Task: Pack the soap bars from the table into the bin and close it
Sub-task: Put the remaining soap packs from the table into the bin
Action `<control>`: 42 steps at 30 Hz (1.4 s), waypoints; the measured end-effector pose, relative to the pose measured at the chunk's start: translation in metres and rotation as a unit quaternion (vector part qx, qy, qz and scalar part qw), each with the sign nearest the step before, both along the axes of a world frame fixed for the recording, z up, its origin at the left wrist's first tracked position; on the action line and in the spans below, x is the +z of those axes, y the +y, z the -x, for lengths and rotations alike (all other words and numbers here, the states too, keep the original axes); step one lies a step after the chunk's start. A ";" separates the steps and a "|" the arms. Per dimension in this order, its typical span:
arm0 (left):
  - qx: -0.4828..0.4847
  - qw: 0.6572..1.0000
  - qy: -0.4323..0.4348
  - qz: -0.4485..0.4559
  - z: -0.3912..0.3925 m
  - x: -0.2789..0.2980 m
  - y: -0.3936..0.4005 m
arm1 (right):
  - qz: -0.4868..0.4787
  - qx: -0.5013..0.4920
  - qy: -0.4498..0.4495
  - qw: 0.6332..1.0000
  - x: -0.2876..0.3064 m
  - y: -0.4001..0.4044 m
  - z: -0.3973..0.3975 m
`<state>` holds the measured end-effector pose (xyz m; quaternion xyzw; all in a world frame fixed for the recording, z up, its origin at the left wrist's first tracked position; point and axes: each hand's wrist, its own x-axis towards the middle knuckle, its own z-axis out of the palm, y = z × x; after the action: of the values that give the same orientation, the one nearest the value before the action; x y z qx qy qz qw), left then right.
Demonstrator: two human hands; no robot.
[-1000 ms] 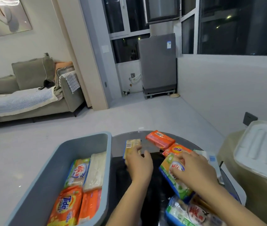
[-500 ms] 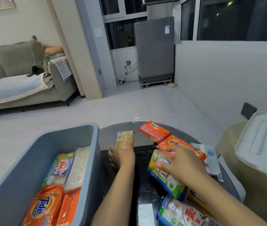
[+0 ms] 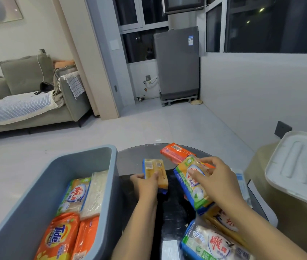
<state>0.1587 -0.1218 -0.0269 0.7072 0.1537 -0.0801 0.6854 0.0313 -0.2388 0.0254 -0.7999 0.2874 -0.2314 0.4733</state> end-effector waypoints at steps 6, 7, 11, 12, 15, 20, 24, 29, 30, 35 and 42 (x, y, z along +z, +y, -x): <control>-0.078 0.985 0.071 0.134 0.041 0.018 0.010 | -0.157 -0.020 -0.045 0.986 0.008 0.003 0.012; -0.088 0.981 0.081 0.155 0.047 0.023 0.012 | -0.185 -0.020 -0.054 0.981 0.011 0.004 0.015; -0.128 0.959 0.100 0.231 0.075 0.050 0.017 | -0.292 0.003 -0.086 0.953 0.024 0.011 0.027; -0.142 0.954 0.091 0.246 0.081 0.055 0.018 | -0.315 0.011 -0.095 0.944 0.028 0.015 0.029; -0.175 0.948 0.051 0.260 0.094 0.072 0.024 | -0.369 0.027 -0.116 0.922 0.044 0.026 0.036; -0.219 0.948 -0.017 0.229 0.108 0.097 0.037 | -0.376 0.035 -0.122 0.918 0.066 0.039 0.046; -0.265 0.944 -0.040 0.190 0.121 0.116 0.050 | -0.374 0.059 -0.144 0.914 0.074 0.058 0.048; -0.300 0.935 -0.099 0.163 0.122 0.129 0.073 | -0.414 0.106 -0.185 0.885 0.078 0.081 0.042; -0.299 0.935 -0.106 0.156 0.121 0.131 0.078 | -0.421 0.113 -0.190 0.880 0.079 0.086 0.040; -0.276 0.946 -0.110 0.134 0.109 0.144 0.106 | -0.461 0.175 -0.192 0.849 0.086 0.114 0.026; -0.215 0.964 -0.112 0.111 0.090 0.155 0.161 | -0.427 0.302 -0.130 0.843 0.095 0.154 0.003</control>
<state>0.0691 0.0389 0.1281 0.6479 -0.0893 -0.1626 0.7388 0.0280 -0.0848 0.1209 -0.5287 0.0379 -0.0339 0.8473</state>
